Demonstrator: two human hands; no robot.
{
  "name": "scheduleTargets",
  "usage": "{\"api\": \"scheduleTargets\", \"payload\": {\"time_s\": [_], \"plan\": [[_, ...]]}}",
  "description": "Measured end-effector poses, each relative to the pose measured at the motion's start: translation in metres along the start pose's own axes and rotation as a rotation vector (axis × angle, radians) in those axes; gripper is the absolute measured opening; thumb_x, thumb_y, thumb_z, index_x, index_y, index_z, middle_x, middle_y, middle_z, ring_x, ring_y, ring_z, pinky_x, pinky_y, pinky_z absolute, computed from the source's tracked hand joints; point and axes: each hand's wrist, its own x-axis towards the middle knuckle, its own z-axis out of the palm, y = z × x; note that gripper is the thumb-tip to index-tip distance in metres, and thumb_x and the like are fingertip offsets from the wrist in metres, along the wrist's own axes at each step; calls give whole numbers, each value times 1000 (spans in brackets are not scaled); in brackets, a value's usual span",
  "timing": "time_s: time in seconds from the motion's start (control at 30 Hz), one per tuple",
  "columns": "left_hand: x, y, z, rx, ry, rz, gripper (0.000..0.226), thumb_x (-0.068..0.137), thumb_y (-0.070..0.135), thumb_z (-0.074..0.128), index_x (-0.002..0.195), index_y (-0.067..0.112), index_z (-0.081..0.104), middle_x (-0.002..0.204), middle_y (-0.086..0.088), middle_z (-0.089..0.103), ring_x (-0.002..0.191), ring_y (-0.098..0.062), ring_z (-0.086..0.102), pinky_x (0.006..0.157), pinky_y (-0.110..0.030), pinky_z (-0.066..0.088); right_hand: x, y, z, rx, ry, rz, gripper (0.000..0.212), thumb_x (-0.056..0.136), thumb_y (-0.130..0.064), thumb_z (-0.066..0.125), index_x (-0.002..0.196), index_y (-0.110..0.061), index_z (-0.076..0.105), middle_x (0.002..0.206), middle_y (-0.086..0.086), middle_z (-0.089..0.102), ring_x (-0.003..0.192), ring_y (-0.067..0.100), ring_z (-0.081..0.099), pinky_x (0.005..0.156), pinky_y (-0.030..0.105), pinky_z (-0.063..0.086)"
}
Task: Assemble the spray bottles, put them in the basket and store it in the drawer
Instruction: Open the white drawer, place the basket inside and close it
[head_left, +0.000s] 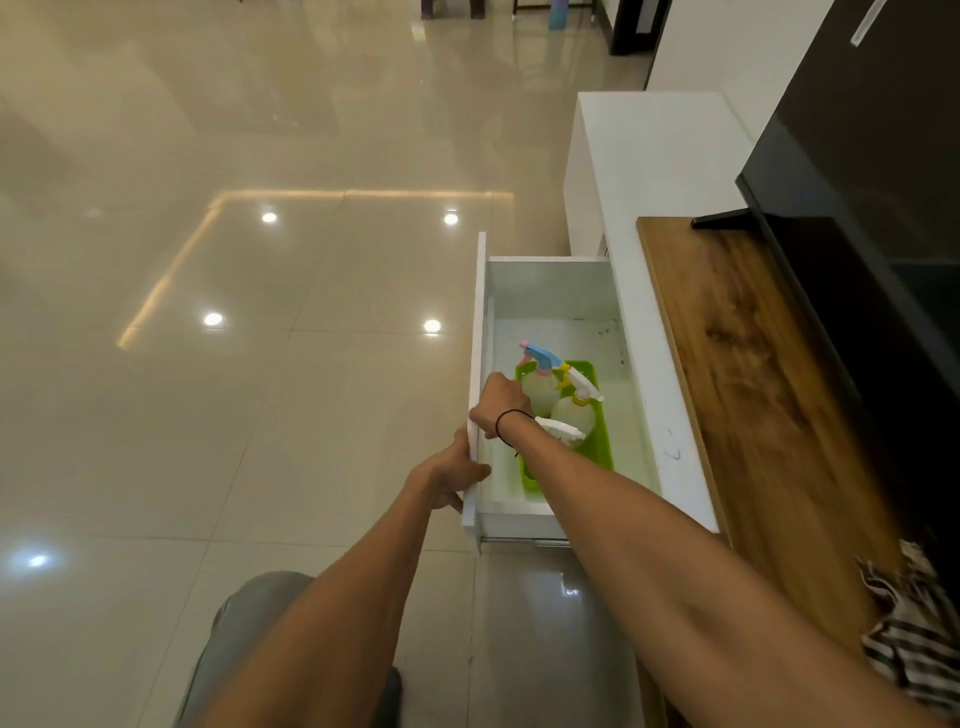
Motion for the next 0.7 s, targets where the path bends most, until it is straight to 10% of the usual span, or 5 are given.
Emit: {"api": "scheduleTargets", "payload": {"time_s": [0.33, 0.47, 0.7], "plan": [[-3, 7, 69, -148, -32, 168, 73, 103, 48, 60, 164, 42, 21, 173, -2, 26, 149, -23, 45, 106, -52, 56, -10, 58, -30, -637, 204, -331, 40, 94, -22, 64, 134, -21, 60, 143, 12, 52, 138, 33, 43, 111, 48, 39], [-2, 11, 98, -165, -80, 246, 77, 104, 58, 46, 167, 45, 3, 170, 1, 33, 150, -25, 44, 111, -55, 51, -10, 91, -41, -863, 156, -394, 36, 102, -32, 57, 136, -24, 64, 163, 11, 38, 160, 37, 14, 127, 61, 9], [3, 24, 152, -197, -60, 363, 64, 110, 56, 17, 166, 43, -10, 177, 7, 5, 162, -22, 15, 129, -56, 24, -17, 140, -60, -1090, 168, -486, 55, 104, -46, 50, 153, -21, 46, 170, 12, 27, 162, 37, 7, 126, 66, -2]]}}
